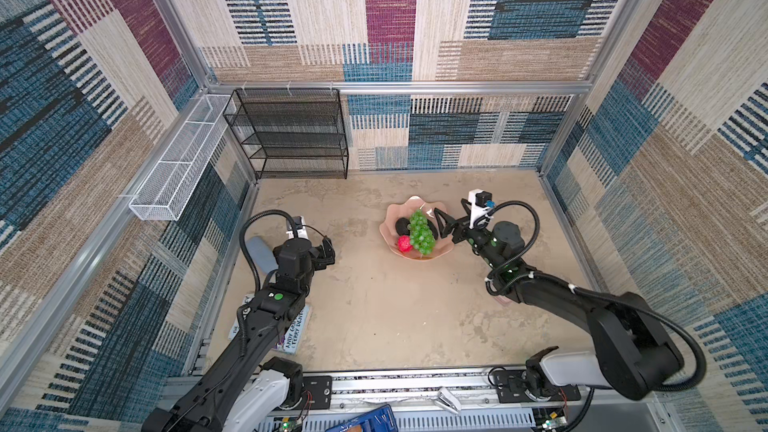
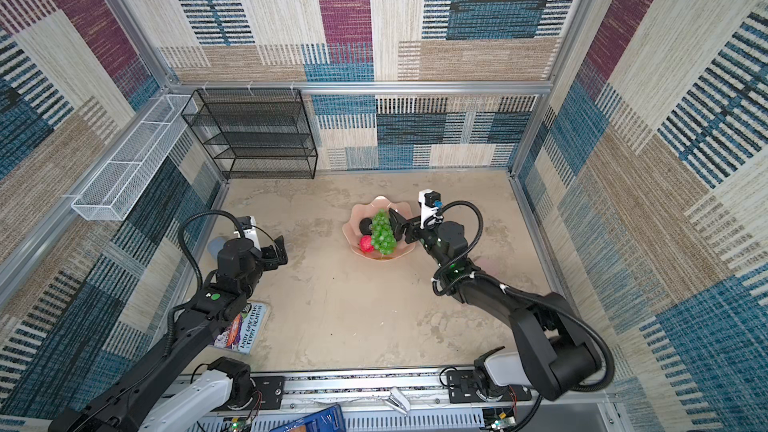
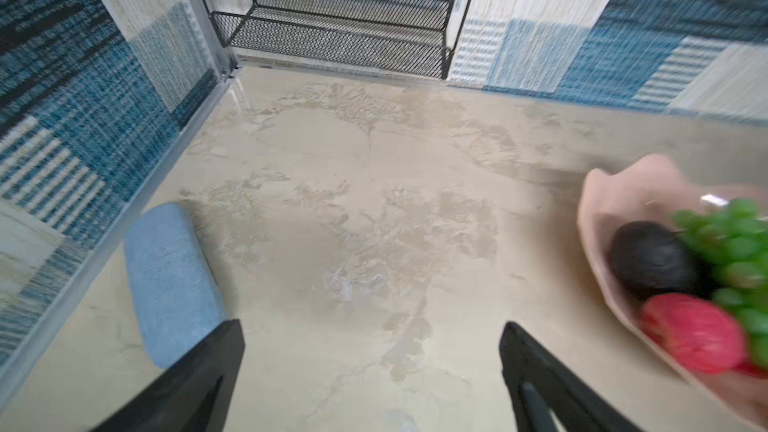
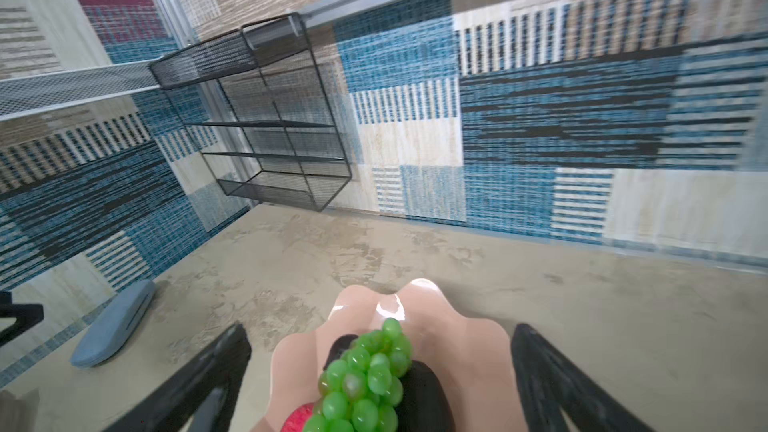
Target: Place and organize the fake fruits in the fruit bowl
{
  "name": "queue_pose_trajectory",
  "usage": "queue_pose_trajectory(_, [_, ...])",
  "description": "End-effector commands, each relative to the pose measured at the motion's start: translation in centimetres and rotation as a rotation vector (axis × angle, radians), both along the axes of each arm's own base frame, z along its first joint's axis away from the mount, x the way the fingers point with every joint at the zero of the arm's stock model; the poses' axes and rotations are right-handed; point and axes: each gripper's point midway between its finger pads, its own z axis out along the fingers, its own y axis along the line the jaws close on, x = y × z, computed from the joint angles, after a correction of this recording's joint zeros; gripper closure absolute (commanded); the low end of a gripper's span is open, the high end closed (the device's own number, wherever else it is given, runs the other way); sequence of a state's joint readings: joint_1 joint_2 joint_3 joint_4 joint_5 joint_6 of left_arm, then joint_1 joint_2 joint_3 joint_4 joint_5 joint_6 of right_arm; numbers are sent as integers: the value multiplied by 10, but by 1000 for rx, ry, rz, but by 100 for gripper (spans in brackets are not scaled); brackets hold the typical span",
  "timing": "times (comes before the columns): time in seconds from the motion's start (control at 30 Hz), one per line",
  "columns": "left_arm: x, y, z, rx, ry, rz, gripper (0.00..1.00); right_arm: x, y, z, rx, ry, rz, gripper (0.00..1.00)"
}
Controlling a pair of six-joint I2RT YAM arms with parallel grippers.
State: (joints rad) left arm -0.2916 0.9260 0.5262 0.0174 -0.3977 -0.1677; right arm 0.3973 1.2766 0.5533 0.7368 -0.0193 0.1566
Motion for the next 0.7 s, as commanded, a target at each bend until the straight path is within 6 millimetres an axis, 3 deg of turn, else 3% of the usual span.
queue_pose_trajectory(0.0, [12, 18, 13, 144, -151, 38, 1, -6, -65, -16, -50, 55, -280, 0])
queue_pose_trajectory(0.13, [14, 29, -18, 85, -158, 20, 1, -32, -117, -20, -67, -36, -498, 0])
queue_pose_trajectory(0.23, [18, 43, -45, 97, -126, 38, 2, -37, -146, -42, -127, 8, -624, 0])
queue_pose_trajectory(0.43, [44, 45, -51, 68, -165, 8, 3, -54, -185, -69, -141, -31, -727, 0])
queue_pose_trajectory(0.57, [61, 51, -73, 88, -200, 27, 2, -54, -190, -67, -124, -85, -702, 0])
queue_pose_trajectory(0.63, [59, 55, -84, 51, -70, 57, 1, -47, -186, -67, -143, -107, -674, 0])
queue_pose_trajectory(0.67, [62, 61, -82, 58, -84, 95, 1, -39, -179, -74, -161, -87, -635, 0])
